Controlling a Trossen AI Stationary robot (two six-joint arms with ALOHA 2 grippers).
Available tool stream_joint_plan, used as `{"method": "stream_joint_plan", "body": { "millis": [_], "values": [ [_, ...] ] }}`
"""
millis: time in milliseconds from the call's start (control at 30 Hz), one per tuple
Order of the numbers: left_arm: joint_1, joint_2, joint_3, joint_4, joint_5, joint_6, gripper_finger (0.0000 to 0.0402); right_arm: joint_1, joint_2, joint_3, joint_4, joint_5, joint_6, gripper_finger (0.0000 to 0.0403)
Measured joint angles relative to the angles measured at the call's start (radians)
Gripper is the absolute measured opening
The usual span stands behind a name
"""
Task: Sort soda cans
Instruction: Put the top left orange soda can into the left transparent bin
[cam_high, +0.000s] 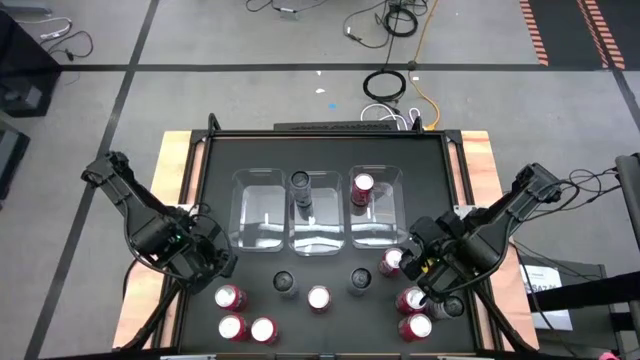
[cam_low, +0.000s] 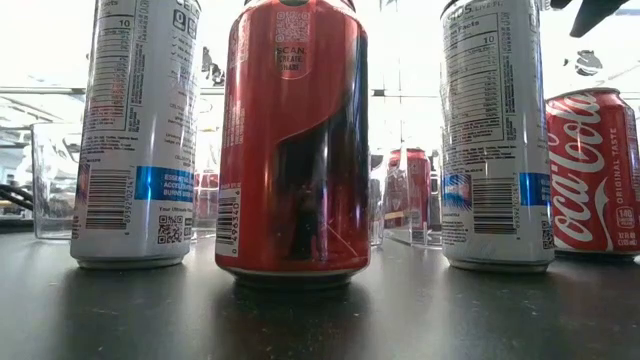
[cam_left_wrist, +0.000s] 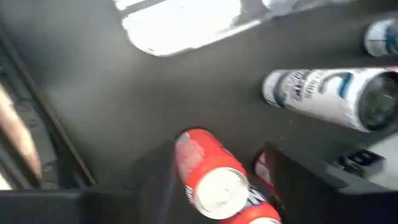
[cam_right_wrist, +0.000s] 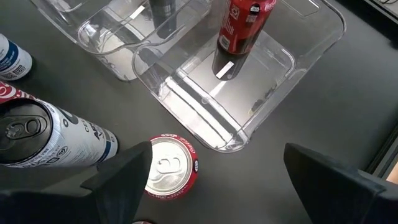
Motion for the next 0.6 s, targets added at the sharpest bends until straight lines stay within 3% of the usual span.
{"method": "stream_joint_plan", "body": {
  "millis": [200, 600],
  "values": [
    [0.0, 0.025, 0.0, 0.211, 0.002, 0.134, 0.0338, 0.0, 0.0, 0.0, 0.0, 0.0, -0.009, 0.0357],
    [0.0, 0.1, -0.001, 0.334, -0.041, 0.184, 0.0345, 0.0, 0.0, 0.0, 0.0, 0.007, -0.021, 0.0357]
  ]
}}
